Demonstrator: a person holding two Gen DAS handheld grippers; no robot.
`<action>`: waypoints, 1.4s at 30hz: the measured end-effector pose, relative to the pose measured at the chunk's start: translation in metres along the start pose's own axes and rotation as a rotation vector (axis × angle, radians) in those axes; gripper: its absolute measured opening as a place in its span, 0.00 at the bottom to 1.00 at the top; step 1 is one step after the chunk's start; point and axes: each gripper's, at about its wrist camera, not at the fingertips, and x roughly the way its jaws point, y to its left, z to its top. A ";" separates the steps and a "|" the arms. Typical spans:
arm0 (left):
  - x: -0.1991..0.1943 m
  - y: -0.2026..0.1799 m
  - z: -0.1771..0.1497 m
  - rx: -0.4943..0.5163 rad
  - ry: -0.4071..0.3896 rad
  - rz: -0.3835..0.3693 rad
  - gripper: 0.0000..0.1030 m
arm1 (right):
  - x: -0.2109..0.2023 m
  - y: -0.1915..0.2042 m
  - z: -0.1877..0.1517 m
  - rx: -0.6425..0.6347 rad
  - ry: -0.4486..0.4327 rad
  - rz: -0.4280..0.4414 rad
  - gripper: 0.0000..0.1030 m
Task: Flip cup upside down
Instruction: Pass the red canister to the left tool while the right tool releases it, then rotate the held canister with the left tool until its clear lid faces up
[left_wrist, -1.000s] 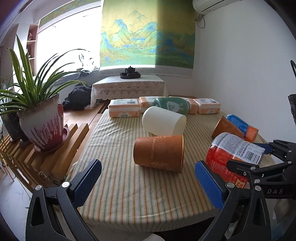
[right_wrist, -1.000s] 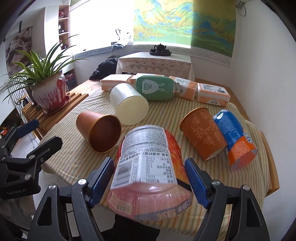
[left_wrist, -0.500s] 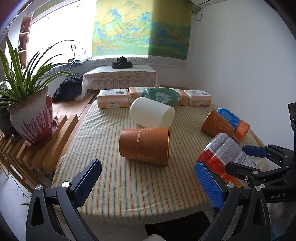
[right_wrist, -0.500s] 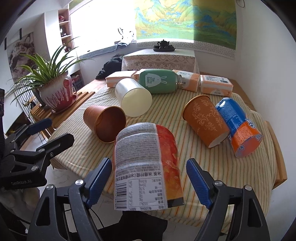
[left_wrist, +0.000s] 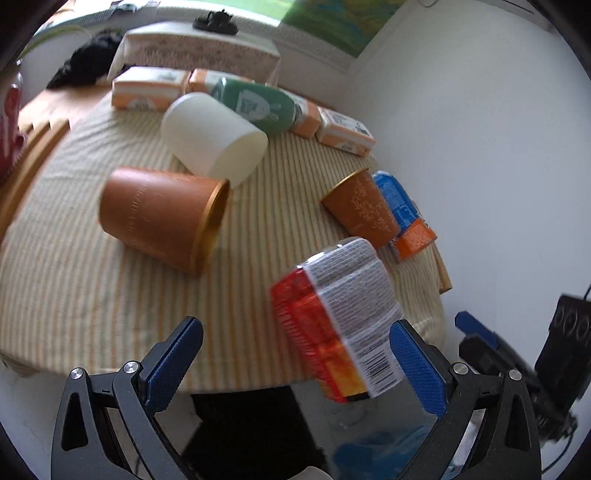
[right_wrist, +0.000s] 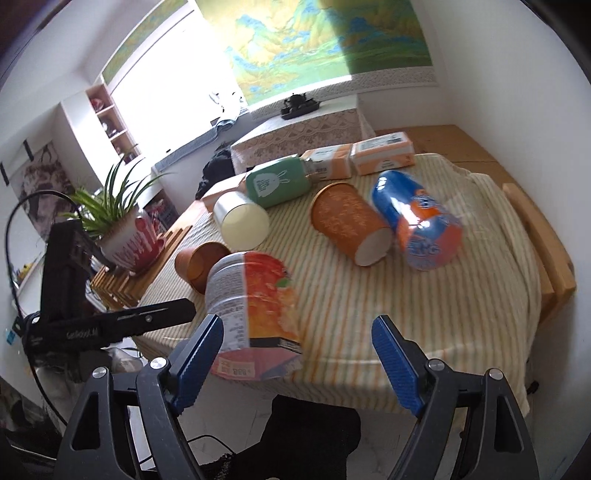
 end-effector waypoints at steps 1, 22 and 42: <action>0.004 -0.003 0.001 -0.014 0.002 -0.001 0.99 | -0.002 -0.003 0.000 0.005 -0.003 -0.002 0.77; 0.064 -0.019 0.029 -0.156 0.128 -0.016 0.98 | -0.008 -0.036 -0.008 0.059 -0.023 -0.033 0.77; 0.038 -0.049 0.028 0.058 -0.078 0.061 0.91 | -0.007 -0.045 -0.013 0.085 -0.033 -0.071 0.77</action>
